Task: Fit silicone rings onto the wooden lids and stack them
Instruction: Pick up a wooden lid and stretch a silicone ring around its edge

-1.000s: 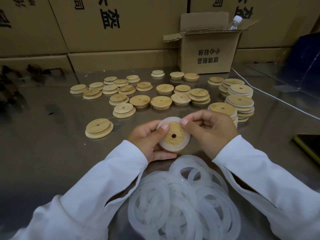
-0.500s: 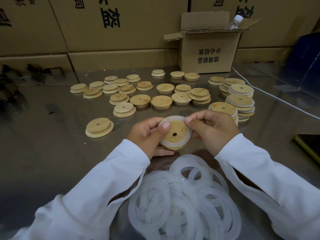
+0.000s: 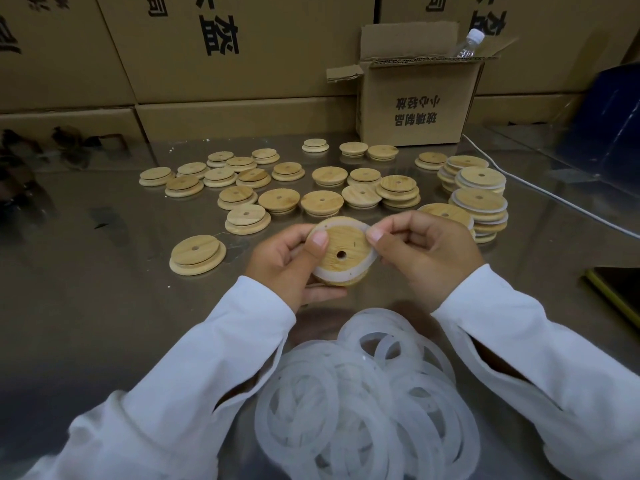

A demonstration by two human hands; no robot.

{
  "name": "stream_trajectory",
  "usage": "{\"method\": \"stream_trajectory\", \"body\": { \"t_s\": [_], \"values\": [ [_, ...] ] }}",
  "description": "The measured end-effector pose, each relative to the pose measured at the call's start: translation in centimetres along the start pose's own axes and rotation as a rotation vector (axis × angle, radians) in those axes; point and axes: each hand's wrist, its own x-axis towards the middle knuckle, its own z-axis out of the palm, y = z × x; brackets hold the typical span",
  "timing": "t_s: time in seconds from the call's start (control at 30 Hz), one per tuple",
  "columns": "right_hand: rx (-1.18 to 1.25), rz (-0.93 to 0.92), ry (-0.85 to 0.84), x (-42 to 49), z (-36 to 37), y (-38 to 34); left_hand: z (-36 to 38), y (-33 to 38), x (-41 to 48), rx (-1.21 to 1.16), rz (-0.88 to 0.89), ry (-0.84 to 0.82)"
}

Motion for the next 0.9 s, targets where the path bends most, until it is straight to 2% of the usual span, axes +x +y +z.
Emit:
{"method": "stream_trajectory", "body": {
  "t_s": [0.13, 0.4, 0.53, 0.67, 0.8, 0.9],
  "values": [
    [0.011, 0.01, -0.003, -0.37, 0.51, 0.2, 0.05, -0.09, 0.16, -0.041, 0.018, 0.055],
    [-0.065, 0.034, 0.166, -0.42, 0.77, 0.81, 0.51, -0.17, -0.15, -0.123, 0.0, 0.006],
    [-0.075, 0.027, 0.137, -0.56, 0.86, 0.73, 0.4, -0.18, -0.01, -0.133, -0.024, 0.024],
    [-0.14, -0.033, 0.137, -0.71, 0.68, 0.59, 0.02, -0.16, 0.14, -0.029, -0.044, -0.015],
    [-0.273, -0.099, -0.001, -0.8, 0.51, 0.37, -0.32, -0.33, 0.12, 0.115, 0.004, -0.008],
    [-0.257, -0.093, -0.036, -0.66, 0.5, 0.48, -0.49, -0.46, 0.14, 0.151, 0.028, 0.016]
  ]
}}
